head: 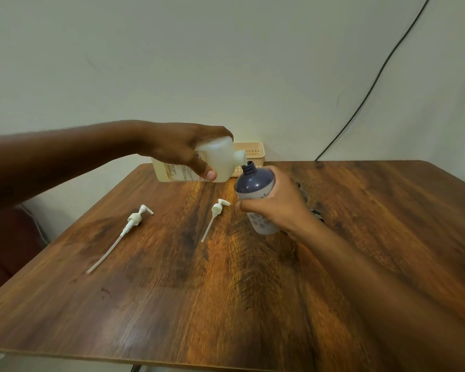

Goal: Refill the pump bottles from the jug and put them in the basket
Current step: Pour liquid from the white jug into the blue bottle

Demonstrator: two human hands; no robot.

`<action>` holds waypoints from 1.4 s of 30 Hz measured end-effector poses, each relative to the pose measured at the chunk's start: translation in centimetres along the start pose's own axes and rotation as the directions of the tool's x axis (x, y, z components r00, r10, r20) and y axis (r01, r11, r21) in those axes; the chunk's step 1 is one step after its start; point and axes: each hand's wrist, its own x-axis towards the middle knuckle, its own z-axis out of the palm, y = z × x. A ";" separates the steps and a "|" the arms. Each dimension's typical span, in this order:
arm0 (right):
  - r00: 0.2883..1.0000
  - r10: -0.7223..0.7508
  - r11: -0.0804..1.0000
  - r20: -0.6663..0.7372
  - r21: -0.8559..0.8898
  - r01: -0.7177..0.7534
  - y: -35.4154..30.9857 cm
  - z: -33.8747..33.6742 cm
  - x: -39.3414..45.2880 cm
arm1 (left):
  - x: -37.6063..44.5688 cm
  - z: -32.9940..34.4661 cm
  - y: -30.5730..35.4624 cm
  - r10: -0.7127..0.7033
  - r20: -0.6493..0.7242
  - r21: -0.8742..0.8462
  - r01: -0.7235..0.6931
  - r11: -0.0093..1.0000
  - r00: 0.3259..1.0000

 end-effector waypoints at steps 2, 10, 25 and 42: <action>1.000 0.003 1.000 0.004 -0.003 -0.003 0.0 0.0 0.0 | 0.0 0.0 0.0 0.000 0.004 0.001 0.000 1.000 1.000; 1.000 0.016 1.000 0.010 -0.005 -0.015 -0.1 -0.1 -0.1 | 0.1 -0.1 0.3 -0.011 0.011 0.016 0.011 1.000 1.000; 1.000 0.015 1.000 -0.002 -0.020 -0.015 -0.2 -0.1 -0.4 | 0.2 0.0 0.5 -0.013 0.017 0.045 0.013 0.999 1.000; 0.999 0.036 0.999 0.007 -0.002 -0.036 -0.4 0.0 -0.5 | 0.3 -0.2 0.3 -0.013 0.025 0.055 0.012 0.998 1.000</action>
